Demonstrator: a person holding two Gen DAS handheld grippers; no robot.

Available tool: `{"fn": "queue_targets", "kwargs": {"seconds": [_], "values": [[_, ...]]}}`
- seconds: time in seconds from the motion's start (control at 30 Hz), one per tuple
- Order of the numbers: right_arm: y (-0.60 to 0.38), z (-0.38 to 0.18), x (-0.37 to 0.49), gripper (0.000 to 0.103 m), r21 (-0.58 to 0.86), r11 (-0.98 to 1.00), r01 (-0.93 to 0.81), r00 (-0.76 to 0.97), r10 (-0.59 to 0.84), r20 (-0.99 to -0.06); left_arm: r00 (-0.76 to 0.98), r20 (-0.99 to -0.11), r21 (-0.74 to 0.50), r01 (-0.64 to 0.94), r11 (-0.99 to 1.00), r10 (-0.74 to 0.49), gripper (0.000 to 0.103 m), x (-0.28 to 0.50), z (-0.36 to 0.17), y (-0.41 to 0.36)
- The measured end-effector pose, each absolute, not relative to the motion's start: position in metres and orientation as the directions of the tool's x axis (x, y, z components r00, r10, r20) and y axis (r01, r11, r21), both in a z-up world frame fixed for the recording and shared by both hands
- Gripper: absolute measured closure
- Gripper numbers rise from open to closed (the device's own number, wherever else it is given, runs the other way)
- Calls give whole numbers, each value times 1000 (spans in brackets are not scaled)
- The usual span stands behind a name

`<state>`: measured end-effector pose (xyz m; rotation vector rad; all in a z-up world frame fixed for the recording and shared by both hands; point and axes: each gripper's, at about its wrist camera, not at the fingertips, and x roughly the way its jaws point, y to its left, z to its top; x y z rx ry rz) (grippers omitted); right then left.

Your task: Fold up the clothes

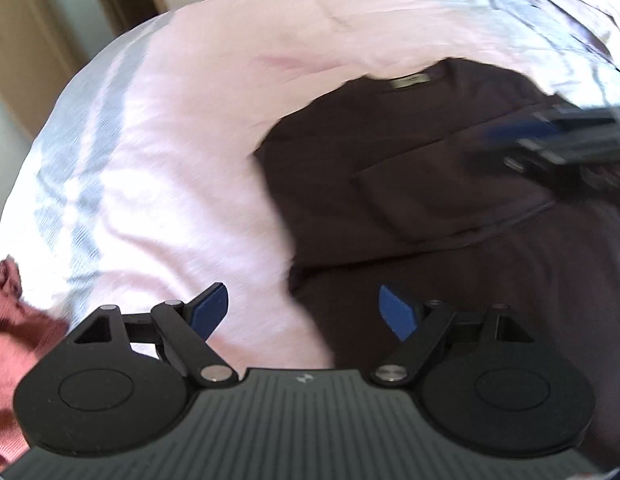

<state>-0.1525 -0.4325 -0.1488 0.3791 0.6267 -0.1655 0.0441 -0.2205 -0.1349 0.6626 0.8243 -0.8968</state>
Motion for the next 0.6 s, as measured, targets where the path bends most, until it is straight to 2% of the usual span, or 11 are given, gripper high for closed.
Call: {"fn": "queue_targets", "kwargs": {"seconds": [0.1, 0.3, 0.47, 0.6], "values": [[-433, -157, -164, 45, 308, 895, 322, 768, -57, -638, 322, -847, 95, 874, 477, -423, 23, 63, -144, -222], [-469, -166, -209, 41, 253, 815, 522, 637, -175, -751, 154, -835, -83, 914, 397, -528, 23, 85, -169, -274], [-500, -170, -258, 40, 196, 706, 680, 526, -284, -802, 63, -825, -106, 959, 263, -562, 28, 90, -201, -333], [-520, -174, -279, 38, 181, 648, 740, 481, -321, -816, 36, -844, -99, 970, 222, -536, 50, 97, -220, -367]]}}
